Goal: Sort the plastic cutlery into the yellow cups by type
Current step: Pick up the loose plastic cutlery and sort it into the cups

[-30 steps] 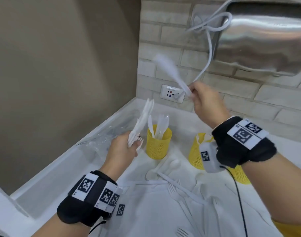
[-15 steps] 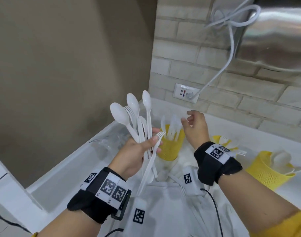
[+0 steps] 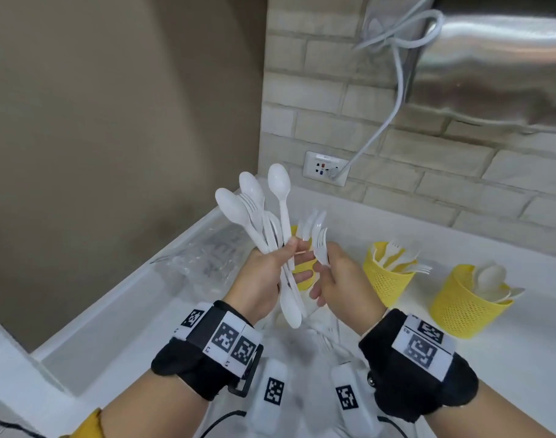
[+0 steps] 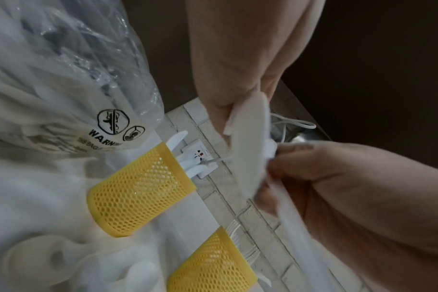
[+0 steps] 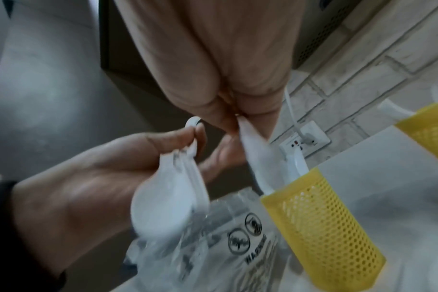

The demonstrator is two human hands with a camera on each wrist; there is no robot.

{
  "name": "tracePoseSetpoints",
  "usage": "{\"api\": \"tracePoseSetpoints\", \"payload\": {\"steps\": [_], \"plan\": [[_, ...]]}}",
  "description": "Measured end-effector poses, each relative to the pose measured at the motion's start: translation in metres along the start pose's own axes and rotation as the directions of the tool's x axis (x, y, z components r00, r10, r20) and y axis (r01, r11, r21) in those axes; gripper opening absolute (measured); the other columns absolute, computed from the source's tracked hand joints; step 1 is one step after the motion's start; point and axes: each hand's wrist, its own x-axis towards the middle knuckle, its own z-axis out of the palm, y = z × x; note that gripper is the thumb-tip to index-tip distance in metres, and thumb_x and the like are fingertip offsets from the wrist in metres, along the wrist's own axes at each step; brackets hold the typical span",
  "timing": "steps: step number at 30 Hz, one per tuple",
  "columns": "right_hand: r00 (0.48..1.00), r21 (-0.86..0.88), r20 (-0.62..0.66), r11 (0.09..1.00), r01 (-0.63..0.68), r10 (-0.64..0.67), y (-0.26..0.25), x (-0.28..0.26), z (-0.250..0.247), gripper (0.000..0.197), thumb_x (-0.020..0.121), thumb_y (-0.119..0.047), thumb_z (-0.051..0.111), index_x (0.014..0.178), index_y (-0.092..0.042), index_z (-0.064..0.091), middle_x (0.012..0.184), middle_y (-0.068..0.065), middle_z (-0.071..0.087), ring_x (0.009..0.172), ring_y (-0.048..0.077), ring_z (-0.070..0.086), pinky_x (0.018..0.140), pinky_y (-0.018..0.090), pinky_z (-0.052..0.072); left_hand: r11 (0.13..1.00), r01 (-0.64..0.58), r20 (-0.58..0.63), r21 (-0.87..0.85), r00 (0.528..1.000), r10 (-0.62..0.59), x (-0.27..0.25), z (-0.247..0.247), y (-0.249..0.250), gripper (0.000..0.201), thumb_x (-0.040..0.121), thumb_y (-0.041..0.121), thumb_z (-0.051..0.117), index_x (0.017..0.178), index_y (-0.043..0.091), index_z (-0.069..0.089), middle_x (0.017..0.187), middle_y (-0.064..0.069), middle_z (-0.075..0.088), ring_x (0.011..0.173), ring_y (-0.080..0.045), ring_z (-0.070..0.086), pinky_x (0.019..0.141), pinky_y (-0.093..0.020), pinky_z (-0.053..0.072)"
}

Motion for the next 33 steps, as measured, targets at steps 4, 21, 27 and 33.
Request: {"api": "tracePoseSetpoints", "payload": {"steps": [4, 21, 27, 33], "plan": [[0.978, 0.082, -0.208, 0.996, 0.028, -0.010, -0.010, 0.007, -0.025, 0.014, 0.090, -0.012, 0.054, 0.097, -0.001, 0.059, 0.079, 0.007, 0.056, 0.072, 0.017, 0.050, 0.055, 0.015, 0.035, 0.994, 0.003, 0.066, 0.113, 0.998, -0.010, -0.002, -0.001, 0.000, 0.017, 0.093, 0.008, 0.048, 0.085, 0.004, 0.062, 0.073, -0.005, 0.062, 0.060, -0.014, 0.063, 0.063, -0.027, 0.057], [0.974, 0.127, -0.217, 0.987, 0.100, -0.071, -0.025, -0.003, -0.019, 0.011, 0.080, 0.001, 0.062, 0.080, -0.009, 0.058, 0.045, -0.008, 0.042, 0.043, 0.010, 0.048, 0.047, 0.024, 0.045, 0.996, 0.089, 0.143, -0.016, 0.986, -0.086, -0.011, 0.024, 0.001, 0.034, 0.088, 0.036, 0.052, 0.109, 0.011, 0.062, 0.088, -0.008, 0.058, 0.073, -0.016, 0.050, 0.073, -0.030, 0.042], [0.998, 0.099, 0.000, 0.993, 0.065, -0.066, -0.019, -0.001, -0.018, 0.016, 0.085, -0.015, 0.063, 0.073, -0.005, 0.059, 0.067, 0.015, 0.059, 0.064, 0.029, 0.057, 0.064, 0.035, 0.047, 0.997, 0.071, 0.131, 0.041, 0.989, -0.076, -0.015, 0.025, 0.005, 0.058, 0.088, 0.049, 0.041, 0.119, 0.003, 0.059, 0.109, -0.015, 0.064, 0.102, -0.023, 0.061, 0.098, -0.038, 0.045], [0.996, -0.060, 0.077, 0.997, 0.051, -0.046, -0.017, -0.004, -0.021, 0.023, 0.087, -0.014, 0.059, 0.109, -0.008, 0.055, 0.089, 0.001, 0.062, 0.080, 0.015, 0.058, 0.066, 0.009, 0.041, 0.991, 0.127, 0.138, 0.037, 0.982, -0.131, -0.013, 0.023, 0.000, 0.062, 0.091, 0.050, 0.035, 0.125, 0.002, 0.054, 0.121, -0.019, 0.061, 0.109, -0.023, 0.061, 0.105, -0.038, 0.042]]}}
